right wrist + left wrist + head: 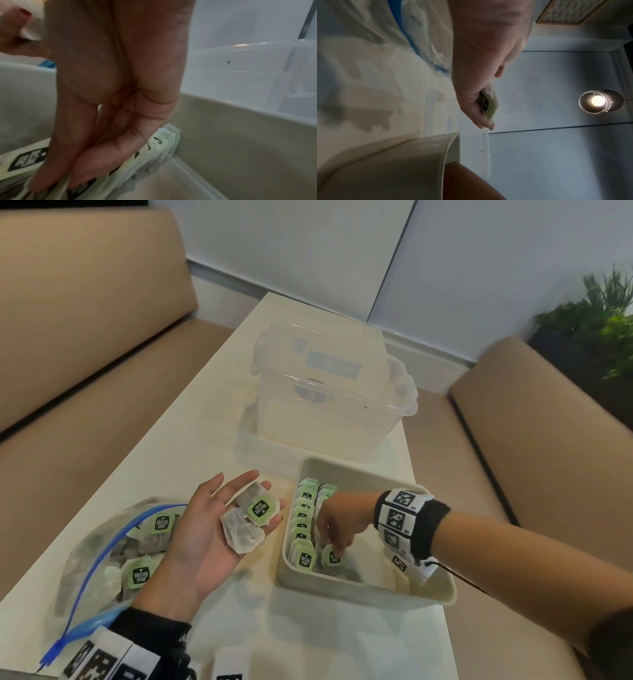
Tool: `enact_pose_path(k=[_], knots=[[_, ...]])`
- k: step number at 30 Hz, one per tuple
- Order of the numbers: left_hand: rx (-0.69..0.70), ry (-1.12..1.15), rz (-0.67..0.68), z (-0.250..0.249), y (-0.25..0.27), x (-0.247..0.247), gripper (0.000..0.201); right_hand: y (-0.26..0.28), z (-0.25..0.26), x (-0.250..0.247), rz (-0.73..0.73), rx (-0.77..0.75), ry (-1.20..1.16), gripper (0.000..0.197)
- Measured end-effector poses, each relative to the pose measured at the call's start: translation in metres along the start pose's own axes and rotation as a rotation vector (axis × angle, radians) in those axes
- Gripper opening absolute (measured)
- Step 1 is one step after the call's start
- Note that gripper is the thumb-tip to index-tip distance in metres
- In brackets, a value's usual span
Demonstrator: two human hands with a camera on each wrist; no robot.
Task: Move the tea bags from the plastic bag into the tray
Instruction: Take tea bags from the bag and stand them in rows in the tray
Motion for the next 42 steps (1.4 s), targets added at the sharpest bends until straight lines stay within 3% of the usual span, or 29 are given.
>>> enact_pose_path(k=[5, 9, 13, 16, 21, 25, 27, 29, 32, 36, 38, 42], knots=[[-0.011, -0.005, 0.011, 0.001, 0.002, 0.003, 0.043, -0.008, -0.003, -0.003, -0.043, 0.038, 0.012, 0.032], [-0.029, 0.008, 0.032, 0.003, 0.002, 0.01, 0.048, -0.009, -0.002, -0.004, -0.091, 0.047, 0.063, 0.029], [-0.022, 0.031, 0.073, 0.005, 0.001, 0.017, 0.075, 0.0, -0.007, -0.011, -0.131, 0.077, 0.021, 0.032], [0.01, 0.058, 0.041, 0.003, 0.0, 0.018, 0.075, 0.023, -0.012, -0.041, -0.258, 0.075, -0.059, 0.03], [0.05, 0.1, 0.044, -0.001, 0.0, 0.021, 0.082, 0.074, 0.003, -0.089, -0.507, -0.096, -0.265, 0.004], [0.074, 0.12, 0.079, 0.0, -0.002, 0.025, 0.092, 0.091, 0.027, -0.093, -0.557, -0.21, -0.529, 0.024], [0.081, 0.128, 0.072, 0.001, -0.004, 0.028, 0.089, 0.094, 0.038, -0.089, -0.553, -0.226, -0.579, 0.035], [0.106, 0.122, 0.052, 0.002, -0.005, 0.026, 0.064, 0.095, 0.04, -0.089, -0.562, -0.212, -0.601, 0.035], [0.142, 0.119, 0.034, -0.001, -0.006, 0.018, 0.05, 0.085, 0.016, -0.081, -0.509, -0.119, -0.641, 0.034], [0.175, 0.102, 0.071, -0.008, -0.005, 0.013, 0.091, 0.038, -0.027, -0.018, -0.122, 0.16, -0.29, 0.024], [0.184, 0.085, 0.084, -0.01, -0.005, 0.011, 0.096, 0.021, -0.044, 0.013, 0.042, 0.267, -0.207, 0.021], [0.171, 0.076, 0.097, -0.01, -0.005, 0.011, 0.096, 0.009, -0.052, 0.022, 0.023, 0.257, -0.317, 0.03]])
Point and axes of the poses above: each hand's wrist, its own y-axis away from the middle knuckle, its own x-axis out of the palm, z = x × y, the point moved 9 cm from there along -y, towards the middle knuckle, and after that the axes turned 4 degrees about z, right-handed, at the moved point
